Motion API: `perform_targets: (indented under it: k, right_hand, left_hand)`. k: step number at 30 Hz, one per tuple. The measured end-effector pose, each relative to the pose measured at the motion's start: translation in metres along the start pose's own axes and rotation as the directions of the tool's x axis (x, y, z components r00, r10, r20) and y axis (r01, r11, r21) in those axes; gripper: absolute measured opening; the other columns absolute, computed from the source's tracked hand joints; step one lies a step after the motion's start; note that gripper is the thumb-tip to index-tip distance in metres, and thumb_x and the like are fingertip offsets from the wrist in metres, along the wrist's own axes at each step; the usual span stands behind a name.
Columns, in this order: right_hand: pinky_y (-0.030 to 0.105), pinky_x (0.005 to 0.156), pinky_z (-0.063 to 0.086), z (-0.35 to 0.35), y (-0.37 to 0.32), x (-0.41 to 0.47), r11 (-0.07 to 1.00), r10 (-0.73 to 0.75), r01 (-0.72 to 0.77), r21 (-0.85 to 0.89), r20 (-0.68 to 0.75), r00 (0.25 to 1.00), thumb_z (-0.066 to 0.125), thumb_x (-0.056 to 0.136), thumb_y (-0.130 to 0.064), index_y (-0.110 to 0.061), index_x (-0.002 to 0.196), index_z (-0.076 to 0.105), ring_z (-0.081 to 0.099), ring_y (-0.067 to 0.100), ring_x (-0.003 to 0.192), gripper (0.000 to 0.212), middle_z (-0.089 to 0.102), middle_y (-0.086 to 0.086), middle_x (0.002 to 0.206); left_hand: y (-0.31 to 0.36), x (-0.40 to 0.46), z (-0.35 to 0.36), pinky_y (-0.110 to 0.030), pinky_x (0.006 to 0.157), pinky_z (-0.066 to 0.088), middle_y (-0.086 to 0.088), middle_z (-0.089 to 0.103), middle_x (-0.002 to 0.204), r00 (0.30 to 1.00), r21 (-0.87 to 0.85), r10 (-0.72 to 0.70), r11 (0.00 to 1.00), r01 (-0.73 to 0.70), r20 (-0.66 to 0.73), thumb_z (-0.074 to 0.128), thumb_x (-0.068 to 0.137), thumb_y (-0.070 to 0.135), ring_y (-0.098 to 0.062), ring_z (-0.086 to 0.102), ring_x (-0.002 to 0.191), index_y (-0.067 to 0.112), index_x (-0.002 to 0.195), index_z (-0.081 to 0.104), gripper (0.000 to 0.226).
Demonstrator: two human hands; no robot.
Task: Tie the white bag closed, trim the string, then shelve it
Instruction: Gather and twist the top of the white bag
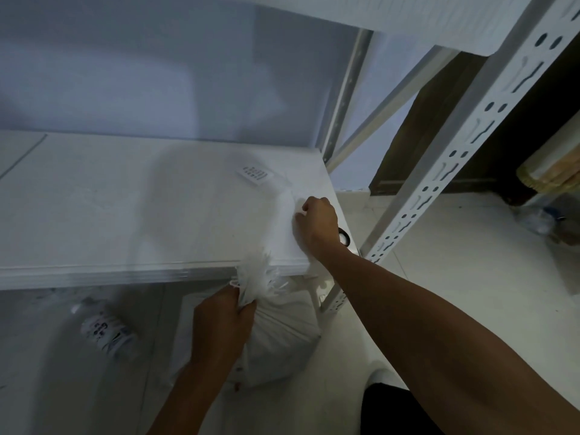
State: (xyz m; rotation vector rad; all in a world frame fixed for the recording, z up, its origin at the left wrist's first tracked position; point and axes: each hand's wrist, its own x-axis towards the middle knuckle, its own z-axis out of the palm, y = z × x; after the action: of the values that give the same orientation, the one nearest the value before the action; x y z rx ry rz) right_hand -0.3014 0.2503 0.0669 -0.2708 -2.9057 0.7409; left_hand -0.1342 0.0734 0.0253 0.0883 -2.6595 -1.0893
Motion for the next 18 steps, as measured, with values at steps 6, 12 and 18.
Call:
perform_targets:
  k: [6, 12, 18]
  right_hand:
    - [0.040, 0.077, 0.050, 0.002, 0.002, -0.005, 0.989, -0.110, 0.107, -0.102, -0.029, 0.993, 0.055, 0.089, -0.006, 0.003, 0.093, 0.064, 0.058, 0.036, 0.094, 0.014, 0.057, 0.019, 0.104]
    - [0.038, 0.080, 0.048, -0.002, 0.006, -0.010, 0.990, -0.100, 0.098, -0.097, -0.013, 0.995, 0.057, 0.092, -0.015, 0.000, 0.094, 0.064, 0.060, 0.033, 0.092, 0.017, 0.056, 0.017, 0.106]
    - [0.031, 0.073, 0.042, -0.004, 0.002, -0.016, 0.982, -0.094, 0.100, -0.159, 0.046, 0.995, 0.047, 0.089, -0.001, -0.003, 0.077, 0.055, 0.061, 0.035, 0.091, 0.014, 0.057, 0.017, 0.089]
  left_hand:
    - [0.005, 0.008, -0.003, -0.024, 0.051, 0.038, -0.005, 0.067, 0.058, 0.999, -0.016, -0.014, 1.000, 0.014, 0.032, 0.061, 0.072, 0.033, -0.026, 0.066, 0.057, 0.015, 0.061, 0.066, 0.021]
    - [0.007, 0.013, -0.006, -0.029, 0.055, 0.046, -0.005, 0.070, 0.062, 0.998, -0.017, 0.030, 0.999, -0.029, 0.060, 0.052, 0.072, 0.044, -0.024, 0.068, 0.062, 0.014, 0.070, 0.072, 0.035]
    - [0.011, 0.013, -0.013, -0.034, 0.057, 0.052, -0.001, 0.068, 0.058, 0.995, -0.093, -0.009, 0.995, 0.018, 0.096, 0.052, 0.072, 0.045, -0.017, 0.066, 0.059, 0.014, 0.071, 0.071, 0.036]
